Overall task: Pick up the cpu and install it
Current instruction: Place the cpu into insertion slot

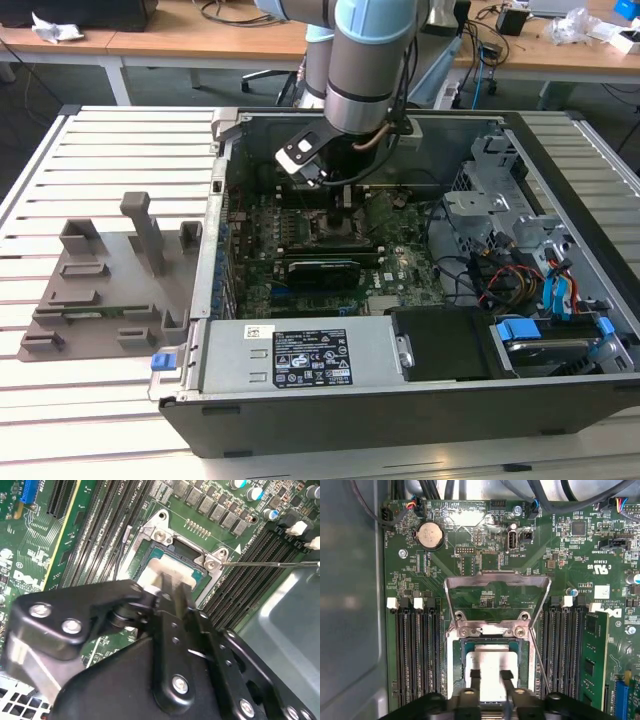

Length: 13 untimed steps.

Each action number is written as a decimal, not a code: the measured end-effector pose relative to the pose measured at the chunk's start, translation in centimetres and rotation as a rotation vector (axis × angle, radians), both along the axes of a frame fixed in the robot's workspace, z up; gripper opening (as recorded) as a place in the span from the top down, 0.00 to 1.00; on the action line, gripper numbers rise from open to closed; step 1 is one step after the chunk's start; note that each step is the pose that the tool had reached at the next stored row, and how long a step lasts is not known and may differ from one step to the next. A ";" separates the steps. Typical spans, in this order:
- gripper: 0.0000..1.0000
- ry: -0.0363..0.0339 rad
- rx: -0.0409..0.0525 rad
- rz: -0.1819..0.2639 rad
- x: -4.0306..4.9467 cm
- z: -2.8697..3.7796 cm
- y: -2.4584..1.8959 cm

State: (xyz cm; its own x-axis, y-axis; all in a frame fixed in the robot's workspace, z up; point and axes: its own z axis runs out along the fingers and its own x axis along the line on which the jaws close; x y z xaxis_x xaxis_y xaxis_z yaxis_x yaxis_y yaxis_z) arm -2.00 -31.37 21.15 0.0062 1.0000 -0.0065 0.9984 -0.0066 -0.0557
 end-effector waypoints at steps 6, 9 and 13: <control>0.89 -0.0001 -0.0004 0.000 -0.11 -0.52 -0.18; 0.89 0.0008 -0.0012 0.008 -0.09 -0.75 -0.23; 0.89 0.0008 -0.0007 0.017 0.77 -0.77 -0.22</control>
